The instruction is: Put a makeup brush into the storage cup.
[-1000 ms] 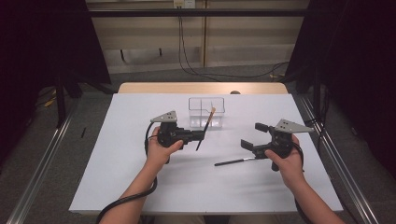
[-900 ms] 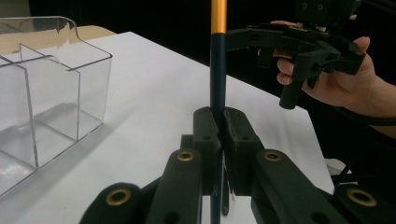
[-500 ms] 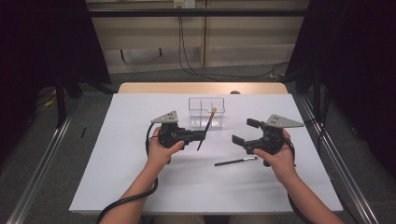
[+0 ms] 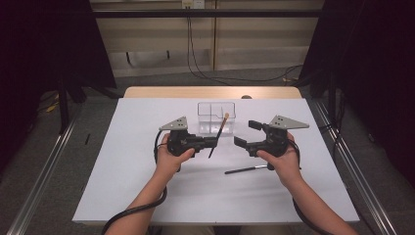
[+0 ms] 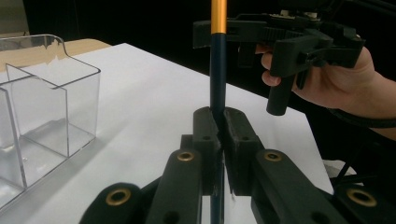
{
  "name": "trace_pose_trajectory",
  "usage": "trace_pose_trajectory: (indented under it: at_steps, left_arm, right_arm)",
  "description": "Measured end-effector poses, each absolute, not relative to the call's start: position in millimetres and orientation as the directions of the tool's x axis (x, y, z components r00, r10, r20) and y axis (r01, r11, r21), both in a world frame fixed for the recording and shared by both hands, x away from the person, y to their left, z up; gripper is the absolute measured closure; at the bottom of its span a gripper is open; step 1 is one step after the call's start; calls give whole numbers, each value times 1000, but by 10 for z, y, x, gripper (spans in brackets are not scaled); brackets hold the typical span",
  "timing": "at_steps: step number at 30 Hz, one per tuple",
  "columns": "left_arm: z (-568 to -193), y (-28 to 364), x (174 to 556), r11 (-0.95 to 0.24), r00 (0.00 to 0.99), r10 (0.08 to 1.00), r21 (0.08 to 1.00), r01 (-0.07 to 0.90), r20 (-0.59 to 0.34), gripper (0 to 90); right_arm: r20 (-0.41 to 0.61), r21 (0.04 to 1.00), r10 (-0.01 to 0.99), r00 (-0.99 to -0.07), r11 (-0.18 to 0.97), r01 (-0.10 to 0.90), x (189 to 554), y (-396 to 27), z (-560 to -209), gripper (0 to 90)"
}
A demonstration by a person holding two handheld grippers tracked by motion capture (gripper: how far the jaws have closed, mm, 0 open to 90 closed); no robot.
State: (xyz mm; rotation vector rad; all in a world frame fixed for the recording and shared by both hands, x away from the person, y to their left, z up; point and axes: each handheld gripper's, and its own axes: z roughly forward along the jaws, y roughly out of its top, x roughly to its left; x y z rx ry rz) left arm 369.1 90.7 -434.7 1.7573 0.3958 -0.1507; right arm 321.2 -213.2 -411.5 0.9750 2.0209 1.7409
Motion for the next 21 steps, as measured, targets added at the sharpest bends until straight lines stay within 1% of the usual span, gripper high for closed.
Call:
trace_pose_trajectory:
  at_steps: [2,3,4,8,9,10,11,13,14,15,16,18,19,21]
  left_arm:
    - [-4347,898,3688,-177,933,179,923,342,-311,844]
    - [-4348,893,3686,-177,934,179,924,339,-309,844]
    - [-4348,888,3683,-176,934,176,924,339,-310,844]
    - [-4349,863,3673,-179,937,175,925,334,-304,844]
    - [-4350,859,3669,-181,937,174,925,334,-304,844]
    - [-4353,853,3666,-181,938,171,926,332,-302,844]
    - [-4353,851,3664,-182,939,170,926,329,-300,844]
    - [-4355,839,3658,-183,940,169,927,327,-298,844]
    - [-4355,838,3658,-185,940,169,927,326,-297,844]
    - [-4356,837,3657,-184,940,168,927,327,-298,844]
    - [-4357,834,3657,-185,940,167,927,326,-297,844]
    - [-4363,829,3654,-186,940,166,927,325,-297,844]
    - [-4364,828,3653,-187,941,165,927,324,-296,844]
    - [-4365,825,3650,-190,942,164,928,321,-292,844]
  right_arm:
    - [204,954,657,-726,32,297,3218,-2125,-4112,87]
    - [208,954,650,-731,31,299,3227,-2112,-4109,103]
    - [211,954,637,-741,31,298,3238,-2087,-4106,151]
    - [216,955,617,-757,28,295,3250,-2027,-4103,212]
    - [216,955,617,-757,28,295,3250,-2027,-4103,212]
    - [215,956,603,-768,30,291,3254,-1988,-4100,247]
    - [215,956,603,-768,30,291,3254,-1988,-4100,247]
    - [209,958,602,-771,31,284,3256,-1957,-4095,277]
    - [205,961,594,-778,29,275,3263,-1933,-4088,318]
    - [205,961,594,-778,29,275,3263,-1933,-4088,318]
    - [206,961,592,-779,30,276,3265,-1924,-4085,342]
    - [211,961,587,-781,21,276,3269,-1889,-4064,422]
    - [211,961,587,-781,21,276,3269,-1889,-4064,422]
    - [204,965,586,-784,16,263,3273,-1874,-4049,464]
